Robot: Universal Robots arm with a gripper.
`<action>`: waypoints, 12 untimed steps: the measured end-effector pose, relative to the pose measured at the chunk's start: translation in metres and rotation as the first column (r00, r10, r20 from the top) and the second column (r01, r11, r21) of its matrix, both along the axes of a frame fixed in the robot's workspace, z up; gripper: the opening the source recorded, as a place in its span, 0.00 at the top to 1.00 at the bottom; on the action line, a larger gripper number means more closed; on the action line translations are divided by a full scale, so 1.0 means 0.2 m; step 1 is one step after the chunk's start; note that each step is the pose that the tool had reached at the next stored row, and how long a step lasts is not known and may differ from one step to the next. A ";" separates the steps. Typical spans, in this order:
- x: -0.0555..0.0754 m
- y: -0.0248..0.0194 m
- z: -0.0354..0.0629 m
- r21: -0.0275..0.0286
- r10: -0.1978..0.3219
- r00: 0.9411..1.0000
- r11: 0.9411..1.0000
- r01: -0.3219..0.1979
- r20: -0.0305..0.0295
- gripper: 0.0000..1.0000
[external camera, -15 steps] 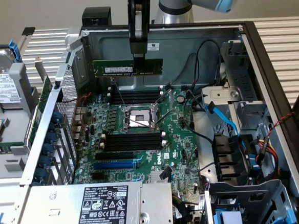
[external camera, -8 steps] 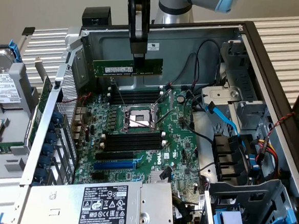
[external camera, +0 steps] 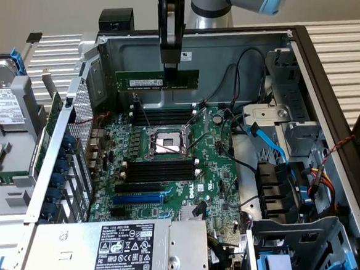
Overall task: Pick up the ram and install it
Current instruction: 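Insert the ram into the slot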
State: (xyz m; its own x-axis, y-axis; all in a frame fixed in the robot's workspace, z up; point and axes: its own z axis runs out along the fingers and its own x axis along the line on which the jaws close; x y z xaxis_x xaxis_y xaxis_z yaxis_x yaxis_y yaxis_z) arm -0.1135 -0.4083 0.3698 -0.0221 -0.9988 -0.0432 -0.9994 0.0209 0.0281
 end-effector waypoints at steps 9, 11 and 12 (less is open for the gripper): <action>0.01 0.001 -0.036 -0.007 -0.001 1.000 1.000 0.001 -0.020 0.87; 0.01 0.001 -0.041 -0.008 -0.002 1.000 1.000 0.002 -0.020 0.87; 0.01 0.001 -0.044 -0.009 -0.003 1.000 1.000 0.003 -0.020 0.87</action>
